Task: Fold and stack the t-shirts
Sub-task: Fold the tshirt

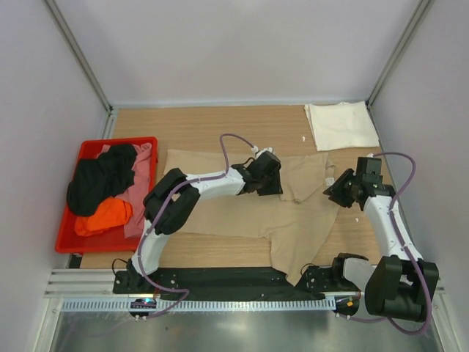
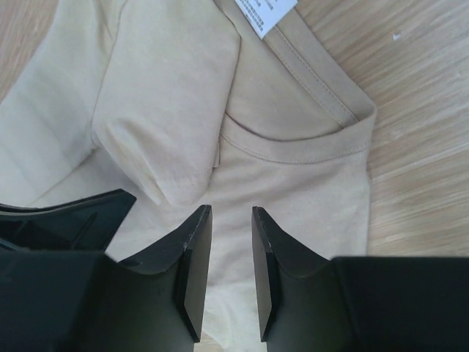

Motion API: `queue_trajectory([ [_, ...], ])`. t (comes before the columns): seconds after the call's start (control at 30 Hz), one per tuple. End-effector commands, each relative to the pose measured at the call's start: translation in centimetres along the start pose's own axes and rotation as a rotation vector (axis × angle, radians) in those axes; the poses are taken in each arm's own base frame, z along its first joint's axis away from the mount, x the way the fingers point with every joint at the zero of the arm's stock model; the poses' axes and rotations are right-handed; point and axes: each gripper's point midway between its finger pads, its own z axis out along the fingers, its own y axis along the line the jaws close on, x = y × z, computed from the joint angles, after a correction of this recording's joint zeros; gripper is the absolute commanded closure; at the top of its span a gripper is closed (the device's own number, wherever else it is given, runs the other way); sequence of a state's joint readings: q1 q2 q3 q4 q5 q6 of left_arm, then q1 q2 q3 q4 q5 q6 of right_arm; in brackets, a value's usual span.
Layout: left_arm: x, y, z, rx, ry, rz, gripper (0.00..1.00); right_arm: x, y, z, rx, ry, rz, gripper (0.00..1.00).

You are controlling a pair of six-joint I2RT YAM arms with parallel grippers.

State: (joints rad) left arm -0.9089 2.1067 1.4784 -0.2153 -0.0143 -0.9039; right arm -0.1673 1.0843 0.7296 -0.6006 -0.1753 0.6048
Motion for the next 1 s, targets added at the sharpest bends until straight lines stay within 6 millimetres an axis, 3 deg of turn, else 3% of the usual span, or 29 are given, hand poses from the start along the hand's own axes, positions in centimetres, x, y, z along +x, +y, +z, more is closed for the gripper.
queue_trajectory([
  [0.0, -2.4, -2.0, -0.1, 0.029, -0.1, -0.029, 0.61, 0.3, 0.6, -0.2, -0.046, -0.01, 0.016, 0.66],
  [0.57, -1.2, -2.6, 1.6, 0.024, -0.067, -0.047, 0.71, 3.1, -0.2, 1.6, -0.085, 0.036, 0.036, 0.7],
  [0.8, -2.4, -3.7, 0.5, 0.044, -0.098, -0.047, 1.0, 3.9, 0.3, 2.5, -0.131, 0.027, 0.07, 0.71],
  [0.97, -3.4, -4.1, -0.1, 0.044, -0.114, -0.038, 1.0, 4.3, 0.5, 3.6, -0.113, 0.047, 0.091, 0.78],
])
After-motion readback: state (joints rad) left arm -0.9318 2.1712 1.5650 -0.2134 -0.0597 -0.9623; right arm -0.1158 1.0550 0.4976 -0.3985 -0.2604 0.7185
